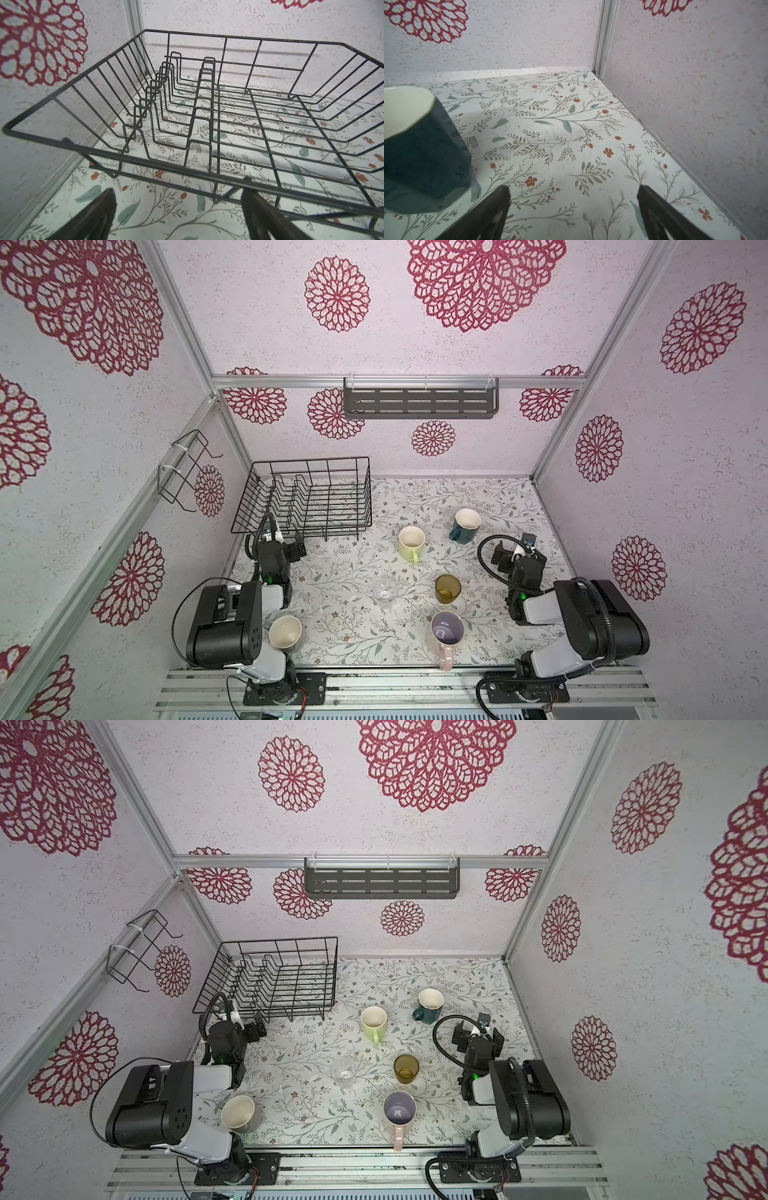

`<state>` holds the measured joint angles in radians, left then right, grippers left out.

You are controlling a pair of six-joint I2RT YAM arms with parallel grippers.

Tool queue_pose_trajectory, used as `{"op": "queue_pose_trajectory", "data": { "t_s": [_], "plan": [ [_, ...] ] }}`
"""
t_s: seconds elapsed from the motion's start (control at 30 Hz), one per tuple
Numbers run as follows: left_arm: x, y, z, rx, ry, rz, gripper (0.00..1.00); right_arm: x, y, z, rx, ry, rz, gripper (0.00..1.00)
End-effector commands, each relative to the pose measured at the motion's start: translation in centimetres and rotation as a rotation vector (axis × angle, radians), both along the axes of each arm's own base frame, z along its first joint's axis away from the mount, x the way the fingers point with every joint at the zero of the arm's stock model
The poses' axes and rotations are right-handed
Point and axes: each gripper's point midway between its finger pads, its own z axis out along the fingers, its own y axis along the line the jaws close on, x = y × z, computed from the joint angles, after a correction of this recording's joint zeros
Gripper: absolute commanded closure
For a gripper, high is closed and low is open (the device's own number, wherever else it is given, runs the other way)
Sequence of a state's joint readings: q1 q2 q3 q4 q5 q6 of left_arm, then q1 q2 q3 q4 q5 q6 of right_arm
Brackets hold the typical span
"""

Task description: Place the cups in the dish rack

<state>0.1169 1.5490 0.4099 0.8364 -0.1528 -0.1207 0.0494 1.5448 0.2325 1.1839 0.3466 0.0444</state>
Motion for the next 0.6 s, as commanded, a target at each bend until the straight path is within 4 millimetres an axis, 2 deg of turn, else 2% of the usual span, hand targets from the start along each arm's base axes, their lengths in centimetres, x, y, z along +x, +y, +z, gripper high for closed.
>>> {"op": "queue_pose_trajectory", "data": {
  "t_s": [0.0, 0.57],
  "plan": [
    [0.64, 0.10, 1.29, 0.008, -0.043, -0.006, 0.03, 0.53, 0.00, 1.53, -0.005, -0.051, -0.003, 0.01],
    [0.75, -0.07, 1.26, -0.008, -0.044, -0.035, 0.03, 0.53, 0.00, 1.56, -0.005, -0.053, -0.004, 0.01]
  ]
}}
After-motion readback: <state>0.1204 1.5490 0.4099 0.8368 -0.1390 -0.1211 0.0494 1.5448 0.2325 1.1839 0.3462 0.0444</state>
